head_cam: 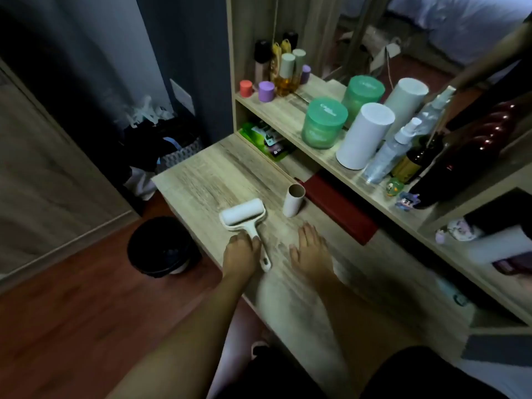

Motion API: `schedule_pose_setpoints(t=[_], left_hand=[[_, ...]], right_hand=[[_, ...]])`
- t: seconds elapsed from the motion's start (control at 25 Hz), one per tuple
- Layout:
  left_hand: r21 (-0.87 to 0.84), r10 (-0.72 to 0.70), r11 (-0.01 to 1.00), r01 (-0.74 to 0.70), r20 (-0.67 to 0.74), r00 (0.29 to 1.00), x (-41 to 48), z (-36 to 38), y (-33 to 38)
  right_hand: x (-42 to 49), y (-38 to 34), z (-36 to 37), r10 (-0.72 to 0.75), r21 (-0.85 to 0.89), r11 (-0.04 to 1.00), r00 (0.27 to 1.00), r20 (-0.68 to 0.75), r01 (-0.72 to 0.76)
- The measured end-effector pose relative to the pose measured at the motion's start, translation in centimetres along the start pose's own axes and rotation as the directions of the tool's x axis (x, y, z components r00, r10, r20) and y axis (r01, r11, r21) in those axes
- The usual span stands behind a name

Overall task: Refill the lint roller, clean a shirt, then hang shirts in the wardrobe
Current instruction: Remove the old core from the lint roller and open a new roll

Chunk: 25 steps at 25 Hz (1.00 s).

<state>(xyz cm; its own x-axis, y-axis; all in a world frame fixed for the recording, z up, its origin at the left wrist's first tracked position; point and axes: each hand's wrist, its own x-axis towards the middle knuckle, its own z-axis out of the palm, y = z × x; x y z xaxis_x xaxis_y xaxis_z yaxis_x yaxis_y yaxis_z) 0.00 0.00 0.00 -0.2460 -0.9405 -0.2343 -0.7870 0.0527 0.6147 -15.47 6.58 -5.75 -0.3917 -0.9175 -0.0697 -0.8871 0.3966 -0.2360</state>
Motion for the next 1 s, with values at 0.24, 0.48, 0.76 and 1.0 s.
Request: schedule_pose_setpoints(t=[0.24,0.48,0.76,1.0], left_hand=[[-0.242,-0.328,0.922,0.304,-0.069,0.942,2.3,3.9,1.2],[-0.395,-0.407,0.855,0.335,-0.113,0.906,1.9,3.7,2.0],[-0.387,-0.225,0.907,0.167,-0.109,0.968,-4.0,1.1,-0.6],[-0.235,0.08,0.967,-0.093,-0.064,0.995,-7.9,0.4,1.5]], right_hand=[[0.0,1.7,1.5,-0.017,0.025,1.0,0.998,-0.063,0.018],[0.0,1.8,1.0,-0.018,0.036,0.999,1.0,-0.023,0.019],[-1.2,-1.2,-3.6,0.285,0.695,0.679,0.957,0.05,-0.239],[-2.4,-4.5,-7.1,0.272,0.914,0.299,0.943,0.192,-0.273]])
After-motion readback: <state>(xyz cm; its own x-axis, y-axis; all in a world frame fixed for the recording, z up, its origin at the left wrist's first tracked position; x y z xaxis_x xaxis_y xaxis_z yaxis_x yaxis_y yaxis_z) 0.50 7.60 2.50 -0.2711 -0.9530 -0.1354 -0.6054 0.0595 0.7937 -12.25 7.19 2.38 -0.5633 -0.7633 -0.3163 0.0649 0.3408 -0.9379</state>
